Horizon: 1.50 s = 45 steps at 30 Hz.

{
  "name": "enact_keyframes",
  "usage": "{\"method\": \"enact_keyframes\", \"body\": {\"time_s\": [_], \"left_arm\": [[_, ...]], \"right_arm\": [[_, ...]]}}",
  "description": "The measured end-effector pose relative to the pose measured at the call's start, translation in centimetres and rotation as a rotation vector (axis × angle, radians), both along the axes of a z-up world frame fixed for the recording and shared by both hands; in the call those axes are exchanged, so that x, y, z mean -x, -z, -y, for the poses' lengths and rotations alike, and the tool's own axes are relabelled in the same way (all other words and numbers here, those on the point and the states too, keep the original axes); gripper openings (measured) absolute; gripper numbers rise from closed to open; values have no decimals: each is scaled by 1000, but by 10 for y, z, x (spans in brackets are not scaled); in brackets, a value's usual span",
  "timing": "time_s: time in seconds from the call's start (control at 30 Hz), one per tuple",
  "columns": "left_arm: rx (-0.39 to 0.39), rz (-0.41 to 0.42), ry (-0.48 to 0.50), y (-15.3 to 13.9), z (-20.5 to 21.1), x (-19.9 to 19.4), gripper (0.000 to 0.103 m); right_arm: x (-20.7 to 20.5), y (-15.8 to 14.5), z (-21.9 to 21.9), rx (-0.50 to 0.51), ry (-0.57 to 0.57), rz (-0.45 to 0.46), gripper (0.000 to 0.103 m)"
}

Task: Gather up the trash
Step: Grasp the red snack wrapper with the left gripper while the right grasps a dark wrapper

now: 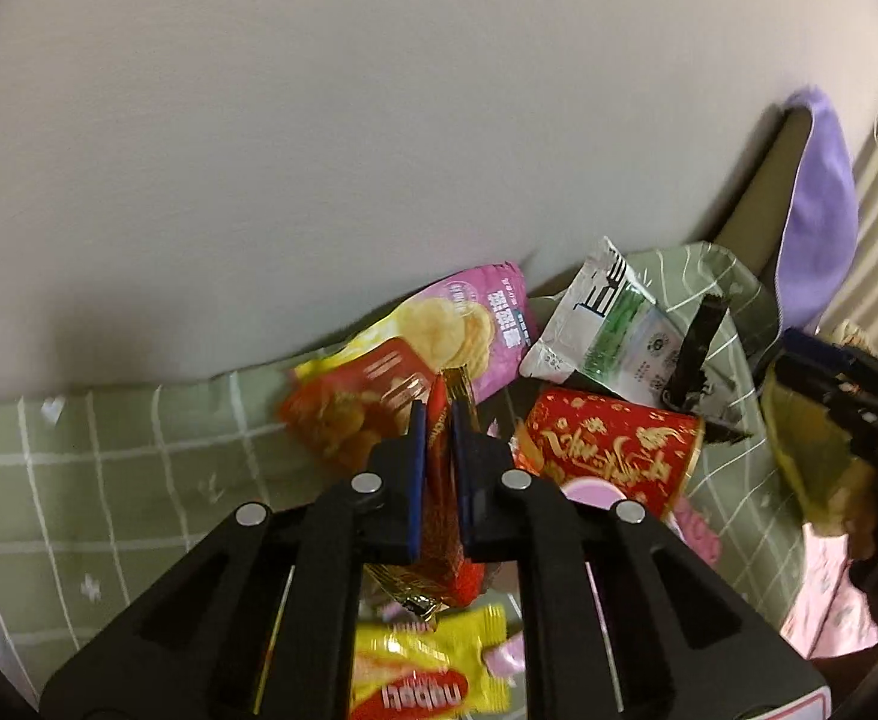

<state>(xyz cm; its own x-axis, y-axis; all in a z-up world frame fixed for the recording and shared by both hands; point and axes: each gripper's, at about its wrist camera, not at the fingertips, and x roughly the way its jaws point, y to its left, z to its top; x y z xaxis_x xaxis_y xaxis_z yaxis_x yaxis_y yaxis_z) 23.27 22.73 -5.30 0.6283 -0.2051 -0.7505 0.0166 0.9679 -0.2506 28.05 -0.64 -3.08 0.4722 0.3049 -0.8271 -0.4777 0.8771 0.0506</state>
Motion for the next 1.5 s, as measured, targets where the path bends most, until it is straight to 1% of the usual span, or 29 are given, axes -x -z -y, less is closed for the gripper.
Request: {"method": "enact_keyframes", "body": {"time_s": [0.1,0.2,0.27,0.47,0.53,0.7,0.9,1.13,1.2,1.27,1.3,1.33,1.37,1.43,1.47,1.5], "left_arm": [[16,0,-34,-3,-7,13,8],[62,2,-73,-7,-16,28,8],[73,6,-91,-8,-16,34,8],[59,-2,-117,-8,-21,44,8],[62,-6,-125,-7,-24,46,8],[68,-6,-142,-6,-27,53,8],[90,8,-169,-8,-37,62,8],[93,18,-156,-11,-34,64,8],[96,17,-157,-11,-34,65,8],[106,19,-159,-12,-35,67,8],[108,19,-160,-12,-35,67,8],[107,19,-161,-13,-35,68,8],[105,20,-162,-14,-35,69,8],[100,23,-160,-16,-35,69,8],[100,26,-158,-17,-34,69,8],[103,30,-156,-19,-33,70,8]], "right_arm": [[4,7,-7,-4,-20,-20,50],[9,16,-13,-1,-36,-40,50],[13,23,-15,0,-40,-63,50],[26,50,-22,6,-61,-150,50],[31,53,-24,20,-69,-157,50],[35,49,-22,33,-65,-141,50],[36,29,-15,20,-67,-78,50],[44,21,-30,39,-147,9,48],[39,23,-32,39,-143,3,48],[31,31,-30,34,-122,-32,48],[26,39,-30,35,-118,-59,47],[24,45,-31,43,-119,-74,43],[22,53,-32,60,-123,-96,36],[21,64,-34,75,-120,-111,35],[22,64,-32,60,-114,-106,31],[21,65,-31,50,-106,-114,22]]}}
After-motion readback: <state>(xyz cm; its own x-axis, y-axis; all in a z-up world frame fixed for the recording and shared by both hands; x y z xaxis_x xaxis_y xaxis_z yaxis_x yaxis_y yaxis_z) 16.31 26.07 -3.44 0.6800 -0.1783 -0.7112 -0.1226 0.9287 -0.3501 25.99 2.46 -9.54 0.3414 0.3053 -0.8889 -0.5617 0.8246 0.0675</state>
